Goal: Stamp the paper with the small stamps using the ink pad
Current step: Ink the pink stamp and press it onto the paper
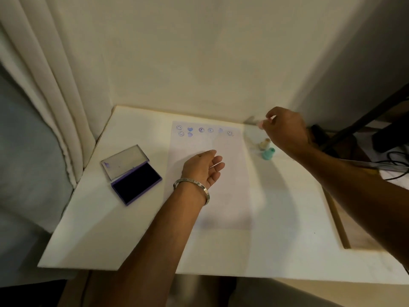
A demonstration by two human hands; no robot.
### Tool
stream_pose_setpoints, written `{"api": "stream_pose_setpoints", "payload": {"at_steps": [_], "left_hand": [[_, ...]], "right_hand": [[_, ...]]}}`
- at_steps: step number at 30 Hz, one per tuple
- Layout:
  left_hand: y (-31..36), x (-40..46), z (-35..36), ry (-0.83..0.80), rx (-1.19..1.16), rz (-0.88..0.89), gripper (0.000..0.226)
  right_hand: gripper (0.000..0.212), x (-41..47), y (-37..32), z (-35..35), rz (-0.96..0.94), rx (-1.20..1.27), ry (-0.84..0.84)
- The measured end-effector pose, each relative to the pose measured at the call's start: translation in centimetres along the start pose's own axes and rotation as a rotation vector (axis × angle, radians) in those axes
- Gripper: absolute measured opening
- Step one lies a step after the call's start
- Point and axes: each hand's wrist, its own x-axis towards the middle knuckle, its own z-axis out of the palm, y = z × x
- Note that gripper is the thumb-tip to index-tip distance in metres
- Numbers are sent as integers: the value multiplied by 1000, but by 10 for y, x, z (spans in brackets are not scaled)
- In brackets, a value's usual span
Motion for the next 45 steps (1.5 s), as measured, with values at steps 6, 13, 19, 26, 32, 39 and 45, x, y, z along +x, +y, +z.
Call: {"api": "stream_pose_setpoints", "payload": {"at_steps": [6, 13, 19, 26, 32, 39, 45], "left_hand": [[8, -6, -7, -70, -100, 35, 25], [20, -18, -28, -216, -142, 130, 31], [33, -21, -51, -139, -109, 210, 27], [55, -22, -82, 111, -208, 274, 27], [79, -18, -115, 435, -132, 471, 18], [86, -18, -140, 460, -328, 346, 19], [90, -21, -151, 381, -427, 326, 27]], "right_hand": [[22, -54, -53, -8, -139, 167, -118], [15, -104, -97, 9, -214, 258, -264], [13, -109, -117, 24, -207, 444, -359], [11, -114, -150, 38, -380, 438, -328], [11, -137, -167, 55, -566, 270, -398], [20, -154, -197, 73, -792, 61, -468], [23, -147, -214, 72, -837, 50, -389]]}}
